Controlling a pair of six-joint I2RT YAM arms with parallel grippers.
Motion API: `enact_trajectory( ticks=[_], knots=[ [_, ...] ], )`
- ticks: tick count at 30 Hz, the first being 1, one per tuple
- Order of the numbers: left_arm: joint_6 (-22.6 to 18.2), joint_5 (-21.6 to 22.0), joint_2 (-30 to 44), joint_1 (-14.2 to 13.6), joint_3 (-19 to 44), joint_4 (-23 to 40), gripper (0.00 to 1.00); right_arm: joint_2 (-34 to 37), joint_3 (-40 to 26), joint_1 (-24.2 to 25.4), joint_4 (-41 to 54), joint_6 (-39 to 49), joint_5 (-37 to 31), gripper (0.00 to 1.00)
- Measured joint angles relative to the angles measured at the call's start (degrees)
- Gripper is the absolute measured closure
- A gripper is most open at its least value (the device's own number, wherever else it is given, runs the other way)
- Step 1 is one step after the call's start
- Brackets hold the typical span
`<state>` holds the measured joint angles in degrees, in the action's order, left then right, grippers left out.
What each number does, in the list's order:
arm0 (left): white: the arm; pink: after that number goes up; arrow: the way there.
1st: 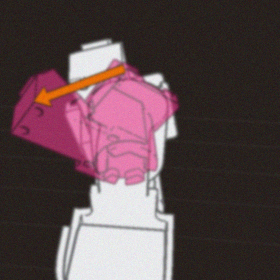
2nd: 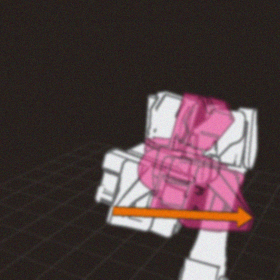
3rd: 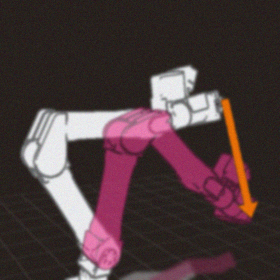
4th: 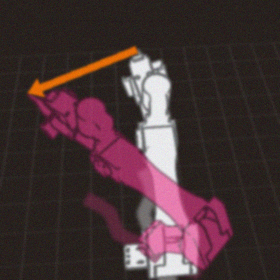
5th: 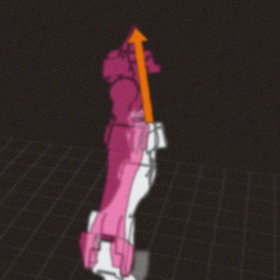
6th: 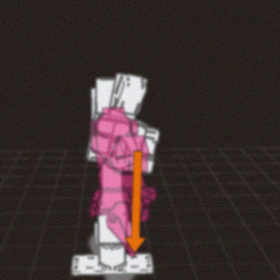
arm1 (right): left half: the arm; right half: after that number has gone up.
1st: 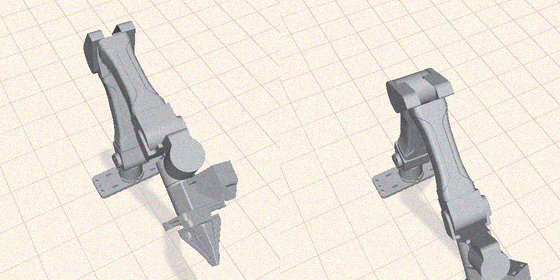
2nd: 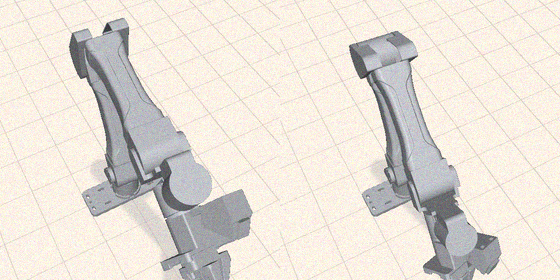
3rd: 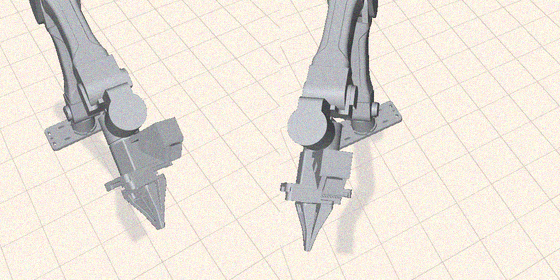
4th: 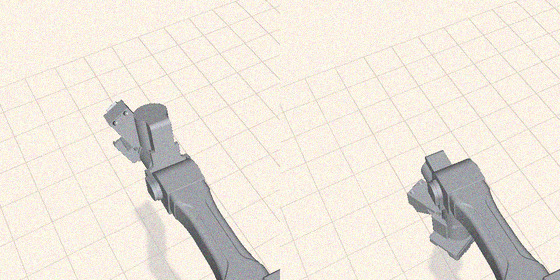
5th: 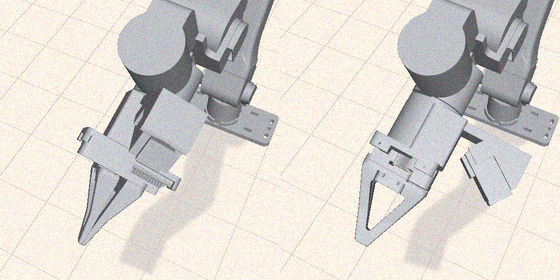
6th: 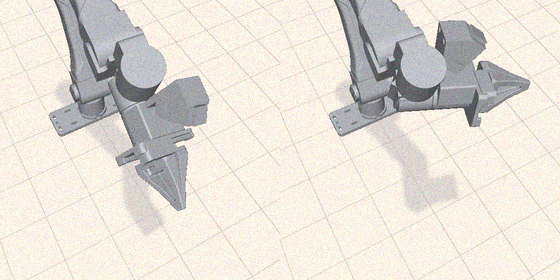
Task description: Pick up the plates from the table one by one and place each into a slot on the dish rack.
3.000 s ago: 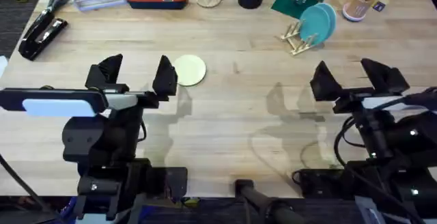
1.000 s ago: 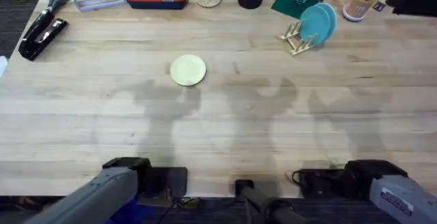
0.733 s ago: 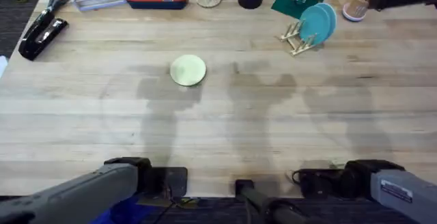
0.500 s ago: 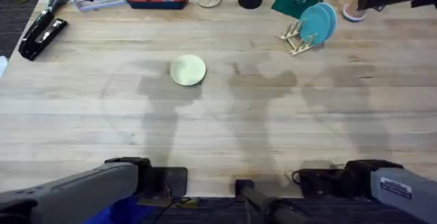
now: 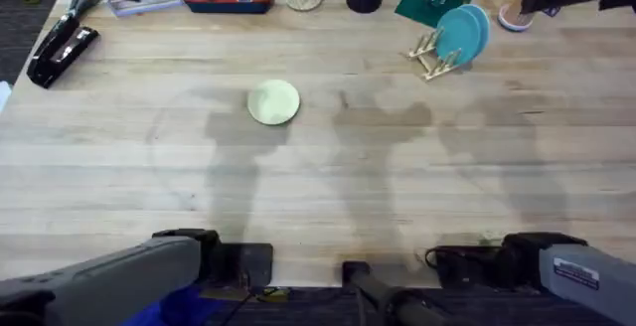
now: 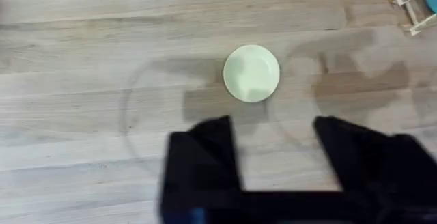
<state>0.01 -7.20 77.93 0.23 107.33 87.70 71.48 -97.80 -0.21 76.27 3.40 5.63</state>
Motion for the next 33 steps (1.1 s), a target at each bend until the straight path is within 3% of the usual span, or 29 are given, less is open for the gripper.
enact_trajectory(
  ticks=[4, 5, 6, 17, 22, 28, 33],
  knots=[
    [-0.02, 0.0, 0.02, 0.02, 0.0, 0.0, 0.81, 0.0, 0.0, 0.0, 0.0, -0.15, 0.0, 0.008],
    [-0.3, 0.03, 0.02, 0.0, 0.0, 0.0, 0.919, 0.0, 0.0, 0.0, 0.0, -0.15, 0.0, 0.008],
    [-0.26, 0.02, 0.02, 0.0, 0.0, 0.0, 0.949, 0.0, 0.0, 0.0, 0.02, -0.15, 0.0, 0.008],
    [-0.26, -0.45, 0.02, 0.15, -0.01, 3.28, 0.958, 0.0, 0.0, 0.0, 0.02, -0.15, 0.0, 0.007],
    [-1.32, -2.91, 0.02, 2.54, -1.1, 3.7, 0.958, 0.0, 0.0, 0.0, 0.02, -0.15, 0.0, 0.007],
    [-3.67, -7.44, 0.02, 6.24, -7.42, 1.41, 0.958, 0.0, 0.0, 0.0, 0.02, -0.15, 0.0, 0.008],
    [-4.89, -10.52, 0.02, 7.15, -14.63, -3.8, 0.958, 0.0, -0.02, 0.0, 0.09, -0.17, 0.0, 0.008]
  ],
)
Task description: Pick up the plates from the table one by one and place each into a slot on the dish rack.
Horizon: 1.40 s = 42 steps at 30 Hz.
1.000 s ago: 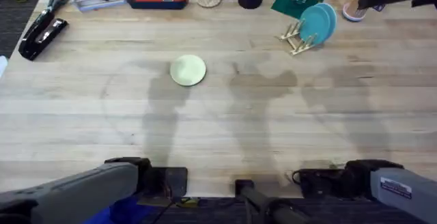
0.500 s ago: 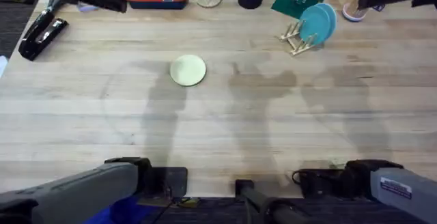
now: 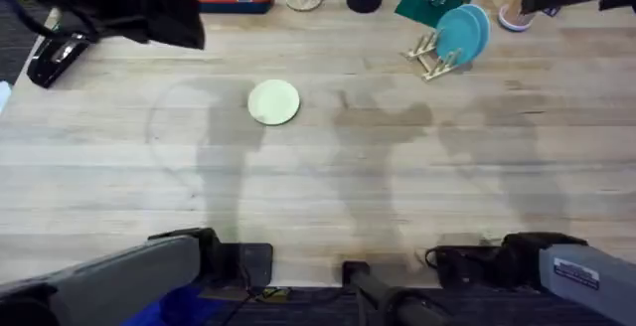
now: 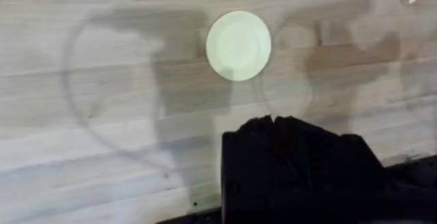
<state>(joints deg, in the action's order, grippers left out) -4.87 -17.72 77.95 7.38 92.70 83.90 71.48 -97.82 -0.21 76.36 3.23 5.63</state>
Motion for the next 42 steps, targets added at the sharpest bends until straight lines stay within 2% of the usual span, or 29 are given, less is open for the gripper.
enact_trajectory(
  ticks=[4, 9, 17, 21, 27, 33, 42],
  knots=[
    [-0.67, -2.78, 0.0, 0.0, -6.06, -4.98, 0.958, 0.0, 0.0, 0.0, 0.35, 0.0, 0.0, 0.008],
    [-0.8, -4.27, 0.0, 0.0, -13.54, -10.79, 0.958, 0.0, 0.0, 0.0, 0.42, 0.02, 0.0, 0.009],
    [-0.95, -9.53, 0.09, 0.02, -22.11, -17.4, 0.958, 0.0, -0.02, 0.0, 0.42, 0.0, 0.0, 0.007],
    [-0.97, -11.27, 1.43, 0.38, -23.39, -18.62, 0.958, 0.0, -0.02, 0.0, 0.42, 0.0, 0.0, 0.008],
    [-1.79, -14.54, 5.99, 2.5, -23.66, -19.53, 0.958, 0.0, -0.02, 0.0, 0.42, 0.0, 0.02, 0.008],
    [-4.93, -19.7, 11.89, 4.18, -23.66, -20.53, 0.958, 0.0, -0.02, 0.0, 0.42, 0.02, 0.0, 0.009],
    [-9.91, -25.04, 19.6, 4.55, -23.68, -20.93, 0.958, 0.0, -0.02, 0.0, 0.42, 0.0, 0.0, 0.007]
  ],
)
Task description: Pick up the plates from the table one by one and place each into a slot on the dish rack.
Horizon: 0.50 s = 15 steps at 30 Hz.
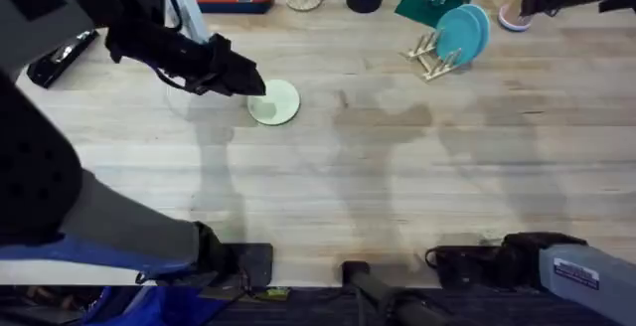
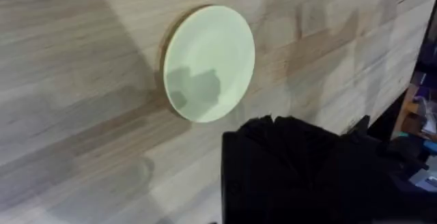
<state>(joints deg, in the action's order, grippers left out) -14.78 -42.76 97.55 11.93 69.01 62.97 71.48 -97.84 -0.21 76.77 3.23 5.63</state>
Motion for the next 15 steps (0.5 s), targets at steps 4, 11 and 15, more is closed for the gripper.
enact_trajectory(
  ticks=[4, 11, 15],
  knots=[
    [-0.97, -0.96, 1.52, 0.02, -0.04, -0.85, 0.958, 0.0, 0.0, 0.0, 0.0, 0.0, 0.0, 0.007],
    [-1.6, -1.27, 2.3, 0.29, -0.11, -1.82, 0.958, 0.0, 0.0, 0.0, 0.02, 0.0, 0.02, 0.007],
    [-1.73, -1.4, 2.3, 1.53, -0.2, -1.95, 0.958, 0.0, 0.0, 0.0, 0.0, 0.0, 0.02, 0.007]
  ],
)
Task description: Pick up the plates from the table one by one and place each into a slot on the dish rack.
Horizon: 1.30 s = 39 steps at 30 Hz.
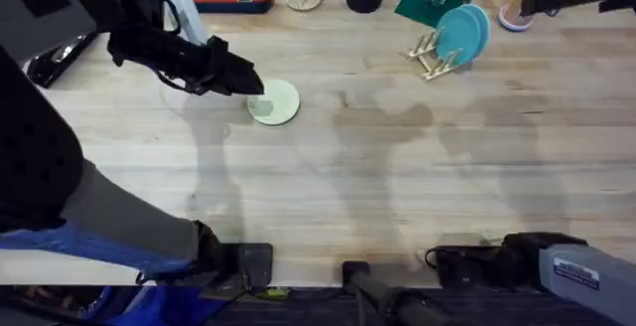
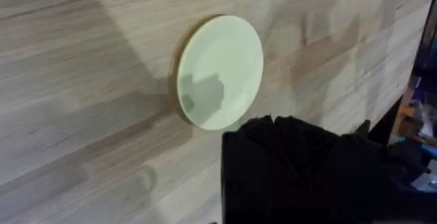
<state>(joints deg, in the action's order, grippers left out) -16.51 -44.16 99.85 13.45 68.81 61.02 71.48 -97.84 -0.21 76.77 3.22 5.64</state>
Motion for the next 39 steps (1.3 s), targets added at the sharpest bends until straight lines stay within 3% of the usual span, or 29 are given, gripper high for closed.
enact_trajectory(
  ticks=[7, 17, 27, 39],
  knots=[
    [-0.04, 0.0, 0.0, 1.88, -0.19, -0.01, 0.958, 0.0, 0.0, 0.0, 0.0, 0.01, 0.01, 0.009],
    [-0.26, 0.0, 0.0, 1.86, -0.2, -0.11, 0.958, 0.0, 0.0, 0.0, 0.0, 0.0, -0.01, 0.008],
    [-0.3, -0.02, 0.15, 1.86, -3.02, -4.35, 0.958, 0.0, 0.0, 0.0, 0.01, 0.0, -0.01, 0.007],
    [-0.21, -0.41, 10.23, 1.86, -3.1, -10.07, 0.958, -0.02, 0.0, 0.0, 0.0, 0.0, 0.0, 0.007]
  ],
)
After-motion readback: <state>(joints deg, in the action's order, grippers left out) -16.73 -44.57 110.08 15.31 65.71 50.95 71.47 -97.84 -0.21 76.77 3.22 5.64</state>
